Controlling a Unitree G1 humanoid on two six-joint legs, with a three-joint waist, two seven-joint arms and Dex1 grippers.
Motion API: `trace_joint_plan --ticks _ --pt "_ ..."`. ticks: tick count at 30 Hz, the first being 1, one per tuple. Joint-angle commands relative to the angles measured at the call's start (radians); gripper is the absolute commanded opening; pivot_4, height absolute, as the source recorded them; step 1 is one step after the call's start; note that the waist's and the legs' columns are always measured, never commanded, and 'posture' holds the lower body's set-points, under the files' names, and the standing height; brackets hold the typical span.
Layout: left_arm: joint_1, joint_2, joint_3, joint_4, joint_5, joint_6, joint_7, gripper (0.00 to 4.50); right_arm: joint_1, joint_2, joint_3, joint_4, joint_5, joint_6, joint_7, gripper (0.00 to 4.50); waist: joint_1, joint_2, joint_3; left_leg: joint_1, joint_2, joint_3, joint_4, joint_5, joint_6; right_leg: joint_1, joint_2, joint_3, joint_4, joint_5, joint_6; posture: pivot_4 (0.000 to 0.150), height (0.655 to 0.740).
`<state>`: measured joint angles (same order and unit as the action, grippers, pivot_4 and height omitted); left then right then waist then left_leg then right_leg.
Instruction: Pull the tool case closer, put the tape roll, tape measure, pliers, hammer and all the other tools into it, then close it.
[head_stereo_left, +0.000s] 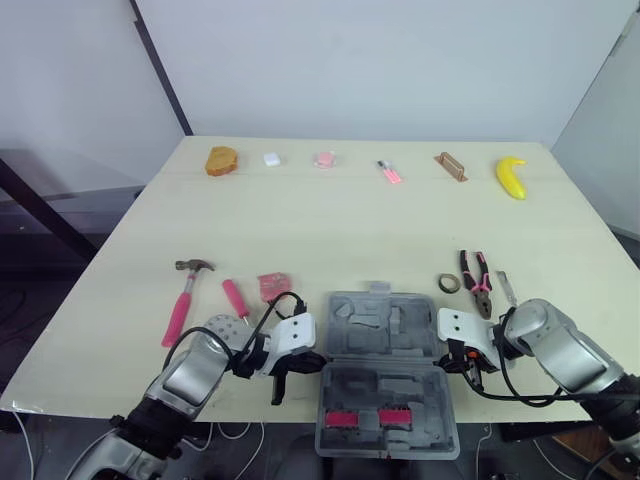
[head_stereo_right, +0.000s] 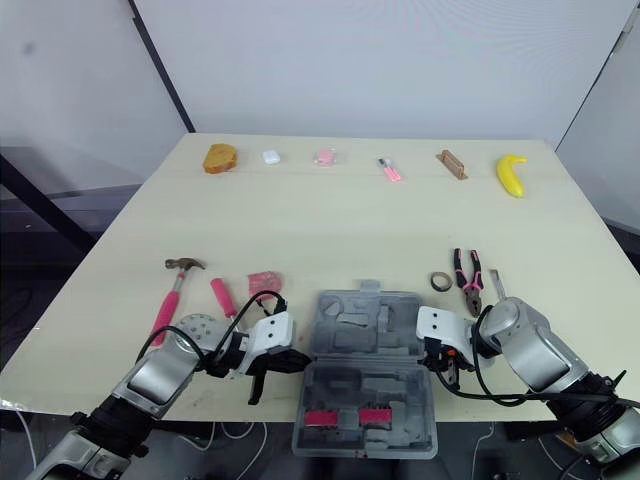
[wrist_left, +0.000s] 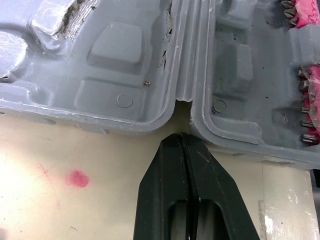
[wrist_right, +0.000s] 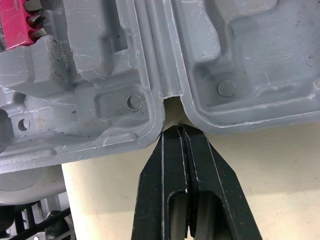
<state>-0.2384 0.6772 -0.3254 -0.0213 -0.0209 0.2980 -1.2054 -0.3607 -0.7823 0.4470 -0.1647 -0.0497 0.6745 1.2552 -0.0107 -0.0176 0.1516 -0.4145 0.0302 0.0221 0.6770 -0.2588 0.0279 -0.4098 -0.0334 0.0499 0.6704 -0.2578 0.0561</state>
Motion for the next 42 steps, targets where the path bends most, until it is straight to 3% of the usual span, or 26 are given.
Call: trace_joint_plan --ticks 1,11,16,19,25,29,30,31,32,33,34,35,36,39,41,42 --pt "0.024 0.01 -0.032 -0.006 0.007 0.012 -0.006 0.02 0.014 -0.016 0.014 -0.025 0.01 0.008 0.001 0.0 0.0 0.0 0.0 0.0 0.0 0.0 0.0 0.0 0.0 0.0 0.0 0.0 0.0 0.0 0.0 0.15 0.74" --pt "0.057 0.016 0.025 -0.028 -0.032 0.02 0.019 0.02 0.024 -0.019 -0.04 -0.035 0.044 0.016 -0.024 0.0 -0.001 0.0 0.0 0.0 0.0 0.0 0.0 0.0 0.0 0.0 0.0 0.0 0.0 0.0 0.0 0.15 0.74" --pt "0.137 0.018 0.153 -0.07 -0.132 0.021 0.062 0.02 0.125 -0.063 -0.193 -0.082 0.125 0.031 -0.068 0.0 -0.001 0.0 0.0 -0.001 0.001 0.0 0.0 0.0 0.0 0.0 0.0 0.0 0.0 0.0 0.0 0.15 0.74" --pt "0.192 -0.005 0.244 -0.084 -0.184 -0.028 0.112 0.02 0.24 -0.087 -0.333 -0.11 0.176 -0.057 -0.102 0.0 0.001 0.0 0.0 -0.001 0.004 0.0 0.0 0.0 0.0 0.0 0.0 0.0 0.0 0.0 0.0 0.15 0.74" --pt "0.299 -0.122 0.482 -0.116 -0.403 -0.046 0.192 0.02 0.449 0.106 -0.646 -0.192 0.44 -0.246 -0.16 0.0 0.0 0.0 0.0 -0.001 0.006 0.0 0.0 0.0 0.0 0.0 0.0 -0.001 -0.001 0.0 0.0 0.15 0.74" --pt "0.364 -0.156 0.583 -0.125 -0.503 -0.048 0.196 0.02 0.496 0.185 -0.713 -0.175 0.488 -0.323 -0.205 0.0 -0.004 0.0 0.0 0.0 0.006 0.0 0.0 0.0 0.0 0.001 0.001 0.0 -0.001 0.0 0.0 0.15 0.74" --pt "0.38 -0.159 0.597 -0.129 -0.517 -0.048 0.198 0.53 0.503 0.196 -0.725 -0.159 0.484 -0.35 -0.221 0.0 -0.003 0.0 0.0 0.0 0.006 0.001 0.0 0.0 0.0 0.001 0.0 0.0 -0.001 0.0 0.0 0.15 0.74" --pt "0.397 -0.161 0.607 -0.135 -0.532 -0.045 0.198 0.95 0.511 0.206 -0.738 -0.146 0.486 -0.368 -0.235 0.39 -0.002 0.0 0.0 0.001 0.006 0.001 0.0 0.0 0.0 0.001 0.0 0.0 -0.001 0.0 0.0 0.15 0.74" --pt "0.42 -0.162 0.622 -0.138 -0.539 -0.051 0.198 1.2 0.53 0.21 -0.754 -0.13 0.485 -0.398 -0.233 0.5 0.0 -0.001 0.0 0.001 0.006 0.001 0.0 0.0 0.0 0.001 0.0 0.0 -0.001 0.0 0.0 0.15 0.74" --pt "0.444 -0.16 0.641 -0.134 -0.55 -0.05 0.198 1.78 0.557 0.206 -0.775 -0.114 0.486 -0.427 -0.225 0.88 0.001 -0.001 0.0 0.0 0.006 0.001 0.0 0.0 0.0 0.001 0.0 0.0 -0.001 0.0 0.0 0.15 0.74" --pt "0.469 -0.156 0.664 -0.123 -0.558 -0.056 0.196 2.2 0.589 0.204 -0.802 -0.102 0.495 -0.449 -0.216 1.29 0.005 -0.001 0.0 0.0 0.006 0.001 0.0 0.0 0.0 0.001 0.0 0.0 -0.001 0.0 0.0 0.15 0.74" --pt "0.495 -0.149 0.694 -0.104 -0.561 -0.068 0.194 2.92 0.622 0.202 -0.841 -0.091 0.511 -0.471 -0.214 2.06 0.005 -0.001 0.0 0.0 0.006 0.001 -0.001 0.0 0.0 0.001 0.0 0.0 -0.002 0.0 0.0 0.15 0.74" --pt "0.522 -0.14 0.724 -0.086 -0.566 -0.073 0.189 3.09 0.659 0.197 -0.881 -0.086 0.526 -0.481 -0.205 2.23 0.006 -0.001 0.0 0.0 0.006 0.001 -0.001 0.0 0.0 0.001 0.0 0.0 -0.002 0.0 0.0 0.15 0.74" --pt "0.61 -0.112 0.815 -0.043 -0.574 -0.085 0.174 4.35 0.78 0.173 -1.006 -0.033 0.554 -0.524 -0.165 3.59 0.003 0.0 0.0 0.0 0.006 0.001 -0.001 0.0 0.0 0.001 0.0 0.0 -0.003 0.0 -0.001 0.15 0.74" --pt "0.647 -0.101 0.849 -0.028 -0.575 -0.09 0.172 4.5 0.838 0.162 -1.06 0.017 0.563 -0.553 -0.141 4.42 0.0 0.0 0.0 0.001 0.006 0.002 -0.002 0.0 0.0 0.001 0.001 0.0 -0.005 -0.002 -0.004 0.15 0.74" --pt "0.66 -0.098 0.857 -0.025 -0.574 -0.092 0.17 4.5 0.855 0.159 -1.077 0.038 0.567 -0.563 -0.132 4.47 0.0 -0.001 -0.001 0.001 0.007 0.002 -0.002 0.0 0.0 0.002 0.001 0.0 -0.006 -0.002 -0.004 0.15 0.74"
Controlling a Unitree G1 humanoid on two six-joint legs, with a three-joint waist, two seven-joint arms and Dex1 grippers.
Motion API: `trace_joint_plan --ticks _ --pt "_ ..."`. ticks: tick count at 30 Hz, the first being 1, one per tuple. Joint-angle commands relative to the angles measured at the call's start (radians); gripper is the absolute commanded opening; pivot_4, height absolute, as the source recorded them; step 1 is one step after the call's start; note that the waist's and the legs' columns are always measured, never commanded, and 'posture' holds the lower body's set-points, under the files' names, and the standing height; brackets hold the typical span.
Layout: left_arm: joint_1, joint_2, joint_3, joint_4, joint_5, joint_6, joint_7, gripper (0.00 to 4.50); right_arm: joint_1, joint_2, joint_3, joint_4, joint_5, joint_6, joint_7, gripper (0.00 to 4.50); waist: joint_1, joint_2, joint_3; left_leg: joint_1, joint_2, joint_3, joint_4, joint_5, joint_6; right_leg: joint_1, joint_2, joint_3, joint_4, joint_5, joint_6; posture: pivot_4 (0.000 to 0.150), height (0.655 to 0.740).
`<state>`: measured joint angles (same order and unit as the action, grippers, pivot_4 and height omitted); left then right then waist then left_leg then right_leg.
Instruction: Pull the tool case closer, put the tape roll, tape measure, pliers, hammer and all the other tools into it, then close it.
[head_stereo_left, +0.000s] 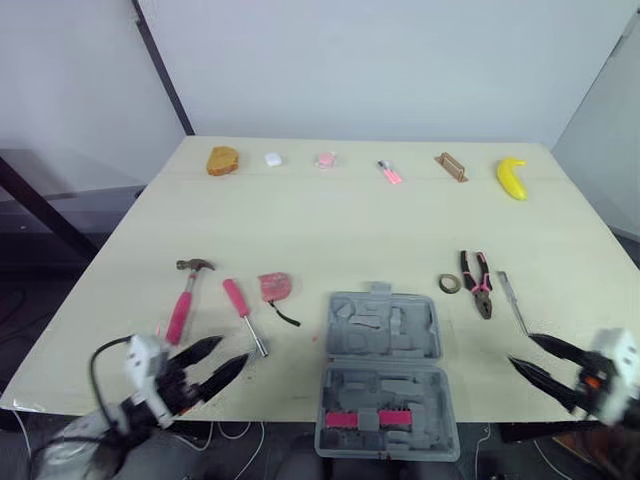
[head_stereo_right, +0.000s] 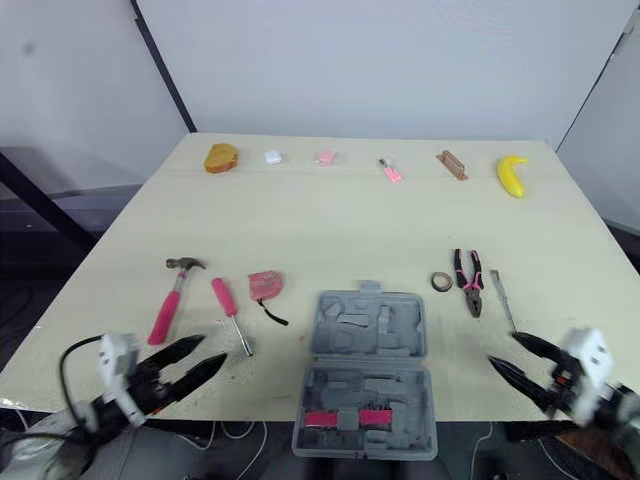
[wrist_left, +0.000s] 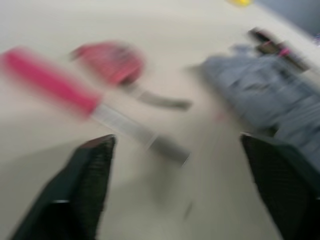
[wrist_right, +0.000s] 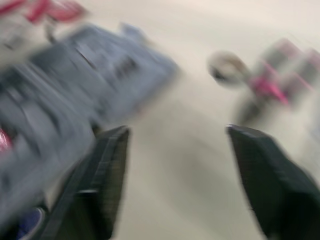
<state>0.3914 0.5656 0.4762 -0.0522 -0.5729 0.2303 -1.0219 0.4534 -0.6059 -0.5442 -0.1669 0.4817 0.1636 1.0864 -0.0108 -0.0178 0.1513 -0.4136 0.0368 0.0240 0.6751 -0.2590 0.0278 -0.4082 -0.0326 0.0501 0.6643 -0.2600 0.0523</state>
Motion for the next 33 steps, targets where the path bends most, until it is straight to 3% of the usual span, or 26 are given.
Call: trace_joint_plan --ticks 1,6,14,19,23,25,30,33 --pt "0.046 0.013 0.061 -0.001 -0.021 -0.022 -0.014 4.5 0.057 -0.022 -0.102 0.06 0.038 -0.062 0.045 4.47 0.0 0.0 -0.001 0.001 0.0 0.0 0.0 0.0 0.0 0.001 0.0 0.0 -0.001 0.0 0.0 0.15 0.74" --pt "0.079 -0.006 0.061 -0.064 -0.031 -0.002 0.019 4.5 0.065 -0.04 -0.129 0.099 0.054 -0.079 0.055 4.47 -0.001 -0.001 -0.002 0.004 0.001 0.002 0.0 0.0 0.0 0.003 -0.001 0.002 -0.001 0.0 0.0 0.15 0.74" --pt "-0.068 0.021 -0.033 -0.287 -0.146 0.179 0.109 4.5 -0.074 -0.128 -0.024 -0.09 0.078 0.081 -0.038 4.47 0.002 0.0 -0.003 0.004 0.001 0.002 0.0 0.0 0.0 0.003 -0.001 0.001 -0.001 0.0 0.0 0.15 0.74" --pt "-0.14 0.054 -0.1 -0.229 -0.155 0.143 -0.048 4.5 -0.362 -0.318 0.253 -0.16 -0.054 0.299 -0.114 4.47 -0.012 0.002 -0.002 0.006 0.0 0.006 -0.001 0.0 0.0 0.004 0.001 0.005 -0.001 0.0 0.0 0.15 0.74" --pt "-0.206 0.062 -0.148 -0.265 -0.14 0.14 -0.049 4.5 -0.657 -0.42 0.485 -0.116 -0.173 0.463 -0.14 4.47 -0.011 0.002 -0.001 0.006 0.0 0.007 -0.003 0.0 0.0 0.002 0.001 0.005 -0.001 0.001 0.0 0.15 0.74" --pt "-0.243 0.015 -0.159 -0.265 -0.151 0.092 -0.053 4.5 -0.812 -0.421 0.601 -0.069 -0.19 0.514 -0.069 4.47 -0.004 0.002 -0.001 0.006 0.0 0.006 -0.003 0.0 0.0 0.002 0.002 0.005 -0.001 0.001 0.001 0.15 0.74" --pt "-0.319 0.066 -0.201 -0.271 -0.221 0.136 -0.177 4.5 -1.172 -0.322 0.9 0.21 -0.384 0.482 0.039 4.47 -0.002 0.001 0.0 0.0 0.0 0.006 -0.002 0.0 0.0 -0.002 0.001 0.005 -0.001 0.003 0.003 0.15 0.74" --pt "-0.343 0.068 -0.208 -0.273 -0.236 0.13 -0.196 4.5 -1.287 -0.257 1.005 0.372 -0.467 0.443 0.09 3.68 -0.003 0.001 0.0 -0.001 0.0 0.005 -0.002 0.0 0.0 -0.002 0.0 0.003 -0.001 0.003 0.003 0.15 0.74"
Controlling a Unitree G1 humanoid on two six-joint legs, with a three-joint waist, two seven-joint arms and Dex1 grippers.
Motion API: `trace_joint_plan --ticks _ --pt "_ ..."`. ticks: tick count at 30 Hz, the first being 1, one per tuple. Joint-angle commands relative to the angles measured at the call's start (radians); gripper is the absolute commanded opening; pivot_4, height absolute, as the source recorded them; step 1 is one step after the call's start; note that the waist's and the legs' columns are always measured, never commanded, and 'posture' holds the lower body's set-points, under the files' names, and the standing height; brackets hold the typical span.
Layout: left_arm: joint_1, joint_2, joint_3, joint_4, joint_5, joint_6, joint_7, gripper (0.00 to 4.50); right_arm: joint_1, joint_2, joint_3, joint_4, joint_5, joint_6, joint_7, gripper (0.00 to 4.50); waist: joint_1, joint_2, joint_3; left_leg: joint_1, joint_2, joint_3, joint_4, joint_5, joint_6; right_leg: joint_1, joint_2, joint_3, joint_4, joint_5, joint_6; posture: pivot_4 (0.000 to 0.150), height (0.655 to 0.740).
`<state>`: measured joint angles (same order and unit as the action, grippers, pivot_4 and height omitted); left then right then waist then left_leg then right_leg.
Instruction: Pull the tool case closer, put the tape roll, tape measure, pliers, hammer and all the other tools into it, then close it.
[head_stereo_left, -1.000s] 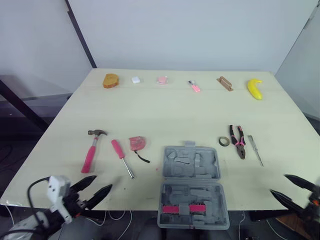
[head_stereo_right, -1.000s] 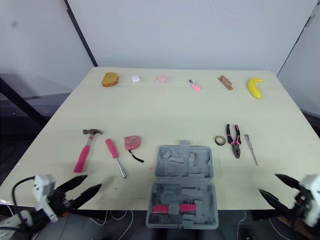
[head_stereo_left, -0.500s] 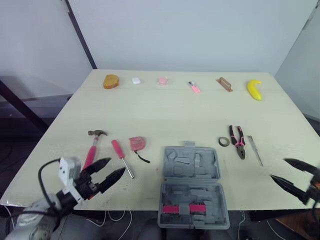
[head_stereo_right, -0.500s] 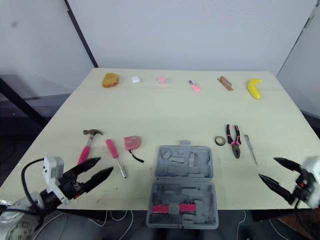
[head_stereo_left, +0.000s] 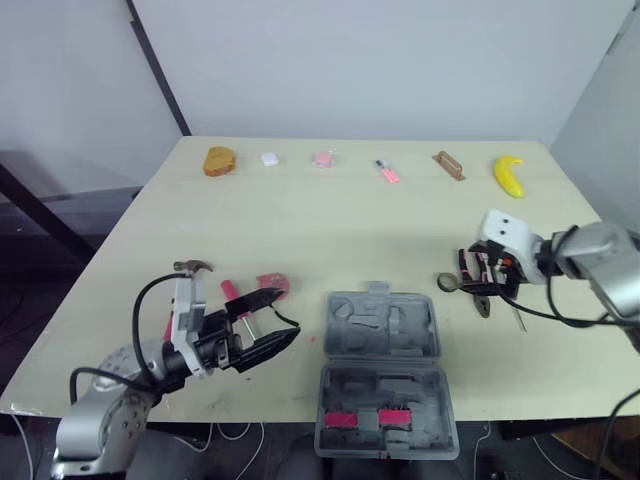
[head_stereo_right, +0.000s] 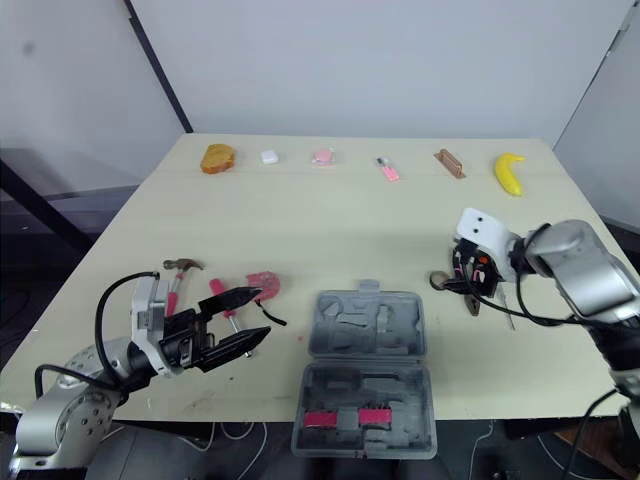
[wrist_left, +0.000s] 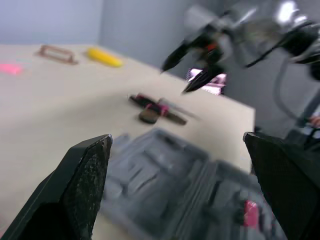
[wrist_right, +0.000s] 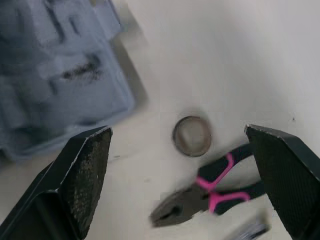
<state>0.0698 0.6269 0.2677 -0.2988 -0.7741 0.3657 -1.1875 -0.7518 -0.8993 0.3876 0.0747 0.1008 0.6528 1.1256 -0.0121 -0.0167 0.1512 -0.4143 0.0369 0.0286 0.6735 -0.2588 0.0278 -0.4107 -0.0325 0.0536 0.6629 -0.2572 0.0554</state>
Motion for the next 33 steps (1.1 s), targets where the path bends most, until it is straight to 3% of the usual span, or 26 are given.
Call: trace_joint_plan --ticks 1,2,3,4,19,22,25,30,33 --pt "-0.024 0.008 -0.001 -0.027 -0.035 -0.006 -0.034 4.5 -0.106 0.055 0.093 0.173 -0.107 -0.064 0.06 3.34 -0.001 0.0 0.0 0.0 0.0 0.001 0.0 0.0 0.0 0.0 0.0 0.0 0.0 0.0 0.0 0.15 0.74" --pt "-0.024 0.008 -0.002 -0.027 -0.032 -0.009 -0.035 4.5 -0.125 0.074 0.108 0.214 -0.124 -0.08 0.068 2.9 -0.002 0.0 0.0 -0.001 0.0 0.0 0.0 0.0 0.0 0.0 0.0 0.0 0.0 0.0 0.0 0.15 0.74" --pt "-0.021 0.006 0.0 -0.029 -0.032 -0.011 -0.033 4.5 -0.146 0.096 0.127 0.257 -0.143 -0.091 0.081 2.9 -0.002 0.0 0.0 -0.001 0.0 0.0 0.0 0.0 0.0 0.0 0.0 -0.001 -0.001 0.0 0.0 0.15 0.74" --pt "-0.017 0.002 0.002 -0.031 -0.028 -0.018 -0.031 4.5 -0.16 0.112 0.147 0.291 -0.167 -0.109 0.093 2.36 -0.002 0.0 0.0 -0.001 0.0 0.0 -0.001 0.0 0.0 0.0 0.0 -0.001 -0.001 0.0 0.0 0.15 0.74" --pt "0.052 -0.012 -0.002 -0.033 0.012 -0.119 -0.048 4.5 -0.243 0.318 0.179 0.691 -0.334 -0.291 0.06 2.36 -0.005 0.001 0.001 0.0 0.0 0.0 -0.002 0.0 0.0 -0.001 -0.001 -0.001 0.0 0.0 0.0 0.15 0.74" --pt "0.046 -0.017 -0.005 -0.033 0.01 -0.127 -0.048 4.5 -0.255 0.34 0.176 0.756 -0.361 -0.321 0.048 1.54 -0.005 0.001 0.001 0.0 0.0 0.0 -0.002 0.0 0.0 -0.001 -0.001 -0.001 0.0 0.0 0.0 0.15 0.74" --pt "0.044 -0.018 -0.009 -0.031 0.01 -0.13 -0.048 4.5 -0.264 0.354 0.167 0.795 -0.376 -0.344 0.039 0.06 -0.006 0.001 0.001 0.0 0.0 0.0 -0.002 0.0 0.0 -0.001 -0.001 -0.001 0.0 0.0 0.0 0.15 0.74" --pt "0.042 -0.026 -0.014 -0.025 0.009 -0.131 -0.044 4.5 -0.271 0.337 0.15 0.736 -0.376 -0.342 0.089 0.06 -0.006 0.001 0.001 0.0 0.0 0.0 -0.002 0.0 0.0 0.0 -0.001 -0.001 0.0 0.0 0.0 0.15 0.74" --pt "0.057 -0.036 0.003 -0.002 0.005 -0.132 -0.037 4.5 -0.274 0.308 0.141 0.554 -0.343 -0.278 0.203 0.06 -0.006 0.003 0.002 0.0 0.0 0.0 -0.002 0.0 0.0 -0.001 -0.001 -0.001 0.0 0.0 0.0 0.15 0.74"
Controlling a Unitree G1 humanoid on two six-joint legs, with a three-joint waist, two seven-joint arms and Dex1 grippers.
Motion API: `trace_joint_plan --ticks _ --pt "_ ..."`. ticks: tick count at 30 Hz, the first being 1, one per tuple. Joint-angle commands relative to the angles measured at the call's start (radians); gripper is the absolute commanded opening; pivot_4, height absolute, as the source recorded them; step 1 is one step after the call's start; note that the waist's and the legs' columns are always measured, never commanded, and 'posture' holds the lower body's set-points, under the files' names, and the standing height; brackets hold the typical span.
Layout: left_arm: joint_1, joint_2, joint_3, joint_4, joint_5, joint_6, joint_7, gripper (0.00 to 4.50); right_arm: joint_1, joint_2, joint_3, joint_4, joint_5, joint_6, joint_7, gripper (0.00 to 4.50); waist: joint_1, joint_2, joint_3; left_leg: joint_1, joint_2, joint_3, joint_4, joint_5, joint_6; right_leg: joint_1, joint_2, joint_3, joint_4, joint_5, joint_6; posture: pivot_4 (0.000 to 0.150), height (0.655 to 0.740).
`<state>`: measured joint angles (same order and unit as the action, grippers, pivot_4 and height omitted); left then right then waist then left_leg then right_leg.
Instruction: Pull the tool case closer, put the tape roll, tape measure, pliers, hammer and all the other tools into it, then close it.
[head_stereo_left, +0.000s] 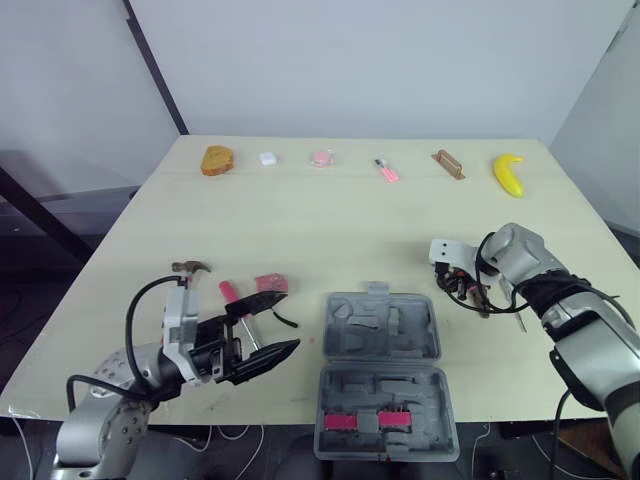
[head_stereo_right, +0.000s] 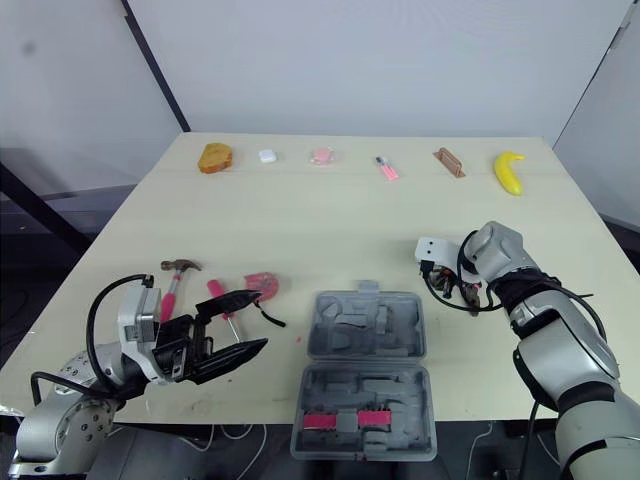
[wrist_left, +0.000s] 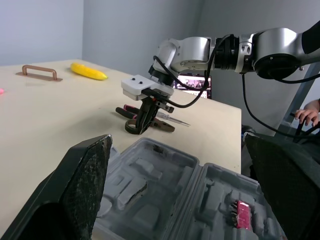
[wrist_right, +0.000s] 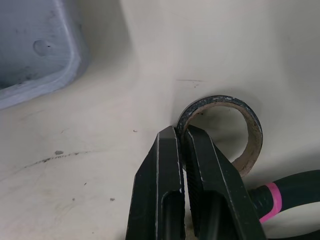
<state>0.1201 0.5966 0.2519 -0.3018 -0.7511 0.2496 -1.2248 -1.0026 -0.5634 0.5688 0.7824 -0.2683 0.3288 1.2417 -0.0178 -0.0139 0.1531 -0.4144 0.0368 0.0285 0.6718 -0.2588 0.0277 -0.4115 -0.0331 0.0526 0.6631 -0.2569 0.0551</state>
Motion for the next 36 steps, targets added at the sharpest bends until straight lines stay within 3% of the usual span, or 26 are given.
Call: trace_joint_plan --ticks 1,7,11,22,36 --pt "0.014 -0.009 0.029 0.013 -0.019 -0.017 0.003 4.5 -0.028 -0.036 -0.04 -0.242 0.041 0.081 0.135 0.06 -0.001 0.001 0.0 0.0 0.0 0.0 0.0 0.0 0.0 0.0 0.0 0.0 0.0 0.0 0.0 0.15 0.74" --pt "0.073 -0.009 0.114 0.089 -0.032 -0.011 0.016 4.5 -0.068 0.045 -0.053 -0.641 0.133 0.292 0.224 0.06 -0.025 0.002 0.001 0.0 0.001 -0.002 -0.002 0.0 0.0 -0.002 0.001 -0.001 0.001 0.0 0.0 0.15 0.74" --pt "0.116 0.012 0.17 0.131 -0.029 -0.008 0.005 4.5 -0.067 0.157 -0.017 -0.744 0.162 0.385 0.176 0.06 -0.021 0.002 0.001 -0.001 0.001 -0.005 -0.002 0.0 0.0 -0.001 -0.001 -0.006 0.001 -0.001 -0.001 0.15 0.74" --pt "0.16 0.022 0.18 0.106 -0.023 0.0 0.002 4.5 -0.014 0.29 0.12 -0.539 0.122 0.296 0.057 0.06 -0.015 0.0 0.0 -0.001 -0.002 -0.007 -0.002 0.0 -0.001 0.001 -0.005 -0.009 0.001 -0.001 -0.002 0.15 0.74" --pt "0.173 0.025 0.175 0.083 -0.017 0.005 0.007 4.5 -0.024 0.398 0.117 -0.328 0.093 0.202 -0.017 0.06 -0.024 0.0 0.0 -0.001 -0.001 -0.007 -0.003 0.0 -0.001 0.0 -0.004 -0.009 0.001 -0.001 -0.002 0.15 0.74"
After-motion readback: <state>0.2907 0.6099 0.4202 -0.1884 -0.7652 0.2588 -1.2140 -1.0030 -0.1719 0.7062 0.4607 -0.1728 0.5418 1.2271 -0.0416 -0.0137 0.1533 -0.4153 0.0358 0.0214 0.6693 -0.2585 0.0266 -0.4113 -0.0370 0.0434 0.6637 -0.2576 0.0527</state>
